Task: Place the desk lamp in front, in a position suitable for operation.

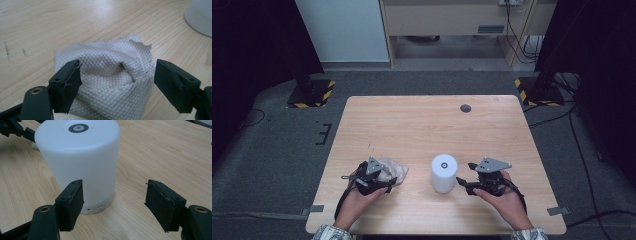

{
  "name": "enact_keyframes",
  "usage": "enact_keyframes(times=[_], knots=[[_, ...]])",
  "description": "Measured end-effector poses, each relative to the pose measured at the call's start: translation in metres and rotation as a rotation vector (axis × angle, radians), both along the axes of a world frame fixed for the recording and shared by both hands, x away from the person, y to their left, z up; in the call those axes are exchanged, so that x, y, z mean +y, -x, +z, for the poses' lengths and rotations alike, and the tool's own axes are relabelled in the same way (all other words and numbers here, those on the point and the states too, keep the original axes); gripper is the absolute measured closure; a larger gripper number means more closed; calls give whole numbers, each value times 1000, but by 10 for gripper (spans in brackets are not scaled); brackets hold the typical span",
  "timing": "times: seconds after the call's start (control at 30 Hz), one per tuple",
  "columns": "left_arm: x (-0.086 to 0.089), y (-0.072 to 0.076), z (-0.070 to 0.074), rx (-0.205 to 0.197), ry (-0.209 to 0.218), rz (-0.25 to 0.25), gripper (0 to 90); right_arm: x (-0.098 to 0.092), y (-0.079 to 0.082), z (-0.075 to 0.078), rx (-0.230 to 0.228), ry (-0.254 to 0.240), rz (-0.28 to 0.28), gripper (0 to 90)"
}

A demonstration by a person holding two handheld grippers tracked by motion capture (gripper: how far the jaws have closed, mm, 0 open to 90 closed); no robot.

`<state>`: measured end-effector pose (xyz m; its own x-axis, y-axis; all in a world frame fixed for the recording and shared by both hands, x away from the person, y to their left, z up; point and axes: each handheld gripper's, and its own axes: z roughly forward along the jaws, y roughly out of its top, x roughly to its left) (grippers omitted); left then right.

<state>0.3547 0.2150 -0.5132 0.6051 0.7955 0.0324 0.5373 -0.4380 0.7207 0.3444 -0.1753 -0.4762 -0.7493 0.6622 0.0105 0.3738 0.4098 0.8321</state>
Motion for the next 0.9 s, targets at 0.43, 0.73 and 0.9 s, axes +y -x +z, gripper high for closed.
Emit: enact_keyframes(times=[0.43,0.73,0.9], knots=[[6,-2,-10,59,-40,-2,332,3,1,0,14,-15,26,242],[17,-9,-5,68,31,-33,691,7,2,-1,20,-29,64,180],[18,-7,7,27,109,-45,703,14,3,0,9,-34,88,93]])
